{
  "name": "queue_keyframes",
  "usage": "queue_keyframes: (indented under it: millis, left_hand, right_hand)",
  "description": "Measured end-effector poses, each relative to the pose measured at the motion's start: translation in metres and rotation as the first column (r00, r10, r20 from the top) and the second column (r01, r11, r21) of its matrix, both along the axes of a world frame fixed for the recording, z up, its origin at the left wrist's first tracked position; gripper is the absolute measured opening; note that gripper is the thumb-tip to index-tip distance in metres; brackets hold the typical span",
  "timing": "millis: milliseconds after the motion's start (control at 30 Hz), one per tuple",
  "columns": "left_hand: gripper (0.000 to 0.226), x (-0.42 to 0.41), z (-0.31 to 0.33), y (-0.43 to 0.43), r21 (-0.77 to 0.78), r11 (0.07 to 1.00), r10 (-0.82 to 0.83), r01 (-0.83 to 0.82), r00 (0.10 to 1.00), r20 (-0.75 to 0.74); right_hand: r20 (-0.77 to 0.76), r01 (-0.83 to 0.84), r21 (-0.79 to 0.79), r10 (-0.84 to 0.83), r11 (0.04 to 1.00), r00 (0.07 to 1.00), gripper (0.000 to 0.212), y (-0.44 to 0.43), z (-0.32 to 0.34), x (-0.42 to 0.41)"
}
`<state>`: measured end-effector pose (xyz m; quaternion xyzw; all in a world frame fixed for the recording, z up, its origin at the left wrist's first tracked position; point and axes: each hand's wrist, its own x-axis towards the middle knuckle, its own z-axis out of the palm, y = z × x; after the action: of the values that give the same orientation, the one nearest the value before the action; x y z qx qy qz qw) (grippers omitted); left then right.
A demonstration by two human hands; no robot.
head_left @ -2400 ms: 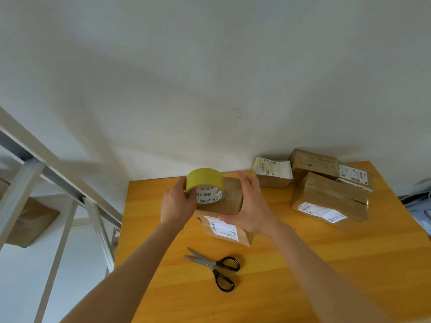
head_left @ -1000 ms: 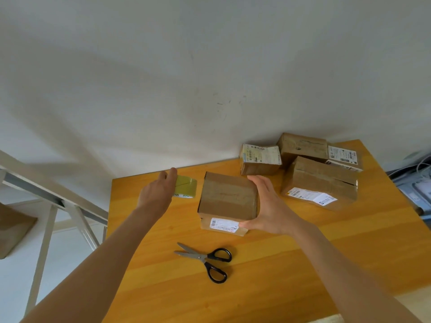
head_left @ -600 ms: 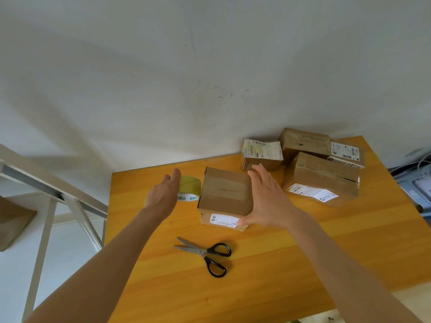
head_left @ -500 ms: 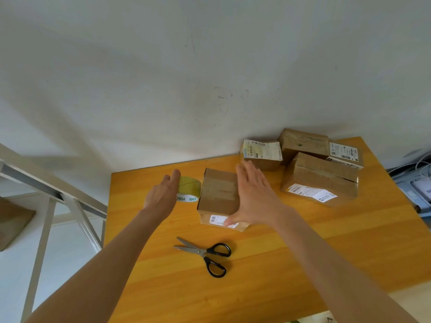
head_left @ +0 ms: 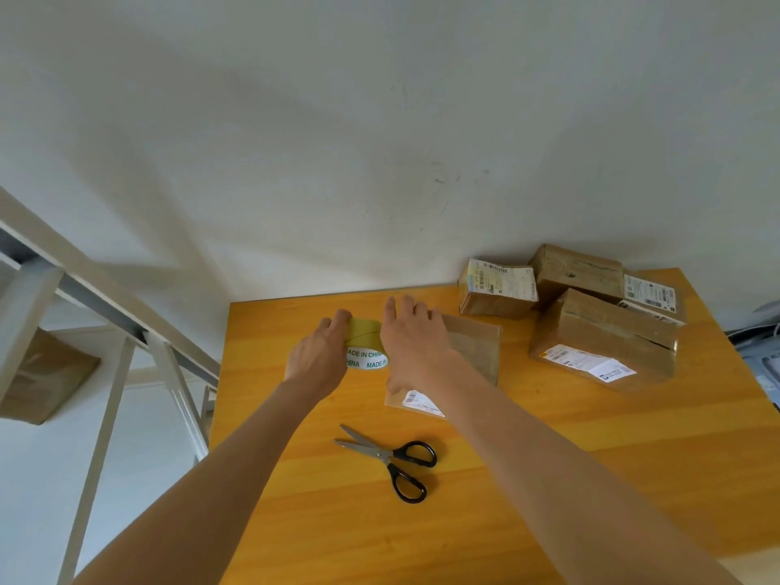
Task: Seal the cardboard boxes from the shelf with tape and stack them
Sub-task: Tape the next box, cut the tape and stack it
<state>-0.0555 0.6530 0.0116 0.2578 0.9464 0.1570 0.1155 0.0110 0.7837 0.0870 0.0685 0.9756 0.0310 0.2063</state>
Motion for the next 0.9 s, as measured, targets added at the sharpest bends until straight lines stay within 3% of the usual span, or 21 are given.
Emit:
queue_keyframes:
  millis: [133,233,300,400,567,667,900]
  left_hand:
    - [0.04,0.001,0.001,-0.011,0.101,0.992,0.075,-0.075,0.997,-0.001]
    - [0.041,-0.004,0.004,-0.017,0.24,0.955,0.175,-0.172,0.985,0.01]
    - [0.038,-0.006,0.01,-0.016,0.382,0.882,0.25,-0.275,0.961,0.116]
    - [0.032,-0.007,0.02,-0.012,0.552,0.702,0.283,-0.449,0.888,0.363]
    - [0.019,0.004,0.023,-0.003,0.6,0.587,0.203,-0.544,0.816,0.541]
    - [0.017,0.013,0.021,0.006,0.621,0.617,0.17,-0.483,0.852,0.495]
    - [0.023,0.046,0.006,0.041,0.469,0.849,0.104,-0.244,0.947,0.304]
  right_hand:
    - [-0.035,0.003,-0.068,-0.005,0.998,0.999,0.127,0.001,0.008,0.002]
    - [-0.092,0.013,-0.218,-0.034,0.976,0.995,0.132,0.007,0.016,0.002]
    - [-0.139,0.018,-0.328,-0.068,0.944,0.988,0.133,0.011,0.019,0.002]
    - [-0.17,0.024,-0.477,-0.12,0.879,0.978,0.135,0.017,0.014,0.005]
    - [-0.163,0.09,-0.63,-0.244,0.771,0.956,0.123,0.029,-0.016,0.02]
    - [-0.154,0.098,-0.666,-0.266,0.739,0.952,0.121,0.039,-0.03,0.029]
    - [-0.114,0.17,-0.687,-0.336,0.706,0.935,0.124,0.068,-0.072,0.063]
